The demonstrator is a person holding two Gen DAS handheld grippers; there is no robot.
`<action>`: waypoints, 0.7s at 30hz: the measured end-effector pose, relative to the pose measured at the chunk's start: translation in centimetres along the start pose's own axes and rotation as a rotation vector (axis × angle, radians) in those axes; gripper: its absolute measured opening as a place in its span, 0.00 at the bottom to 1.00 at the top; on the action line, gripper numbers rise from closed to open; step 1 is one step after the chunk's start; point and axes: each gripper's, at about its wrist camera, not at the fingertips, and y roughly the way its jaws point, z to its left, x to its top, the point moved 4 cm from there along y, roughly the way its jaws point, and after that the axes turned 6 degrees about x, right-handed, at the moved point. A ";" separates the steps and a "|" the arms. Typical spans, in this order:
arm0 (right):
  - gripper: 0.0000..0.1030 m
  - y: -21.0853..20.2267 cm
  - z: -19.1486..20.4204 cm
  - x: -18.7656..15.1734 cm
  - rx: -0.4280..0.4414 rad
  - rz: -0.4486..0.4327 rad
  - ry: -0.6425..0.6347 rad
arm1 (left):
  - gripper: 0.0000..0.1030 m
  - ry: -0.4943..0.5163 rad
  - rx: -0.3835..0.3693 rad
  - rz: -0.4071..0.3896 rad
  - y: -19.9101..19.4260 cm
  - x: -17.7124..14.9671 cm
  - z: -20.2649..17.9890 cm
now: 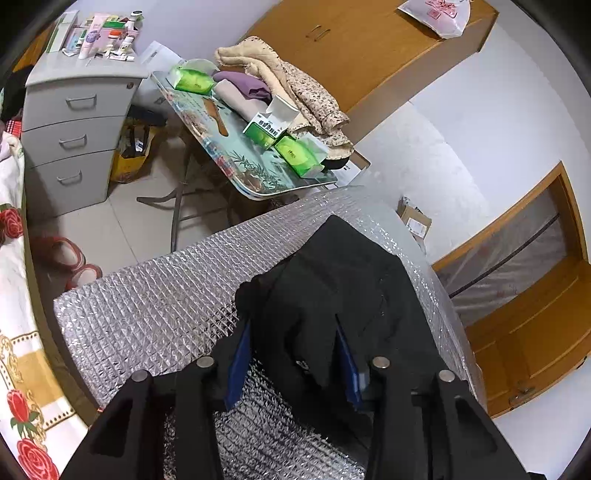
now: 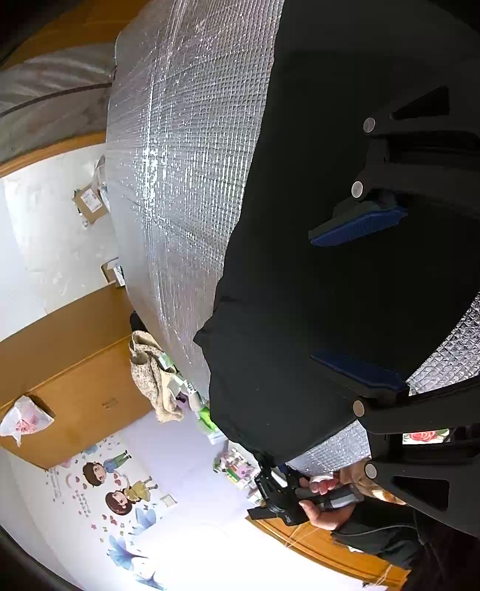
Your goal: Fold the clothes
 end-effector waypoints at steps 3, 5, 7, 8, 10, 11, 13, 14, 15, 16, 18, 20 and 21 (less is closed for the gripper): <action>0.60 0.0 0.3 0.0 0.000 -0.002 0.000 | 0.33 0.013 -0.010 -0.024 -0.4 0.2 -0.6; 0.60 0.0 0.4 0.0 -0.002 -0.003 0.000 | 0.31 0.026 -0.024 -0.049 -1.1 0.4 -1.1; 0.60 -0.1 0.2 -0.1 -0.006 -0.004 0.005 | 0.30 0.037 -0.039 -0.067 -1.7 0.6 -1.8; 0.60 -0.1 0.2 -0.1 -0.008 -0.004 0.007 | 0.30 0.046 -0.047 -0.077 -2.1 0.7 -2.2; 0.60 -0.1 0.0 -0.1 -0.011 -0.004 0.010 | 0.29 0.068 -0.069 -0.094 -3.0 1.0 -3.3; 0.60 -0.2 0.0 -0.1 -0.011 -0.005 0.011 | 0.29 0.079 -0.083 -0.102 -3.5 1.1 -3.9; 0.60 -0.1 0.0 -0.1 -0.010 -0.006 0.013 | 0.28 0.104 -0.112 -0.120 -4.4 1.3 -5.1; 0.60 -0.1 0.0 -0.1 -0.009 -0.007 0.015 | 0.28 0.121 -0.126 -0.128 -4.9 1.4 -5.9; 0.60 -0.1 0.0 -0.1 -0.007 -0.007 0.015 | 0.28 0.136 -0.140 -0.135 -5.3 1.5 -6.6; 0.60 -0.1 0.0 -0.1 -0.005 -0.007 0.016 | 0.28 0.150 -0.153 -0.140 -5.7 1.5 -7.4; 0.60 -0.1 0.0 -0.1 -0.002 -0.008 0.018 | 0.27 0.181 -0.182 -0.150 -6.5 1.4 -8.9; 0.60 -0.2 -0.1 -0.1 0.001 -0.010 0.022 | 0.27 0.209 -0.206 -0.155 -7.0 1.3 -10.2; 0.60 -0.2 0.0 -0.2 0.001 -0.012 0.025 | 0.26 0.224 -0.223 -0.156 -7.3 1.2 -11.0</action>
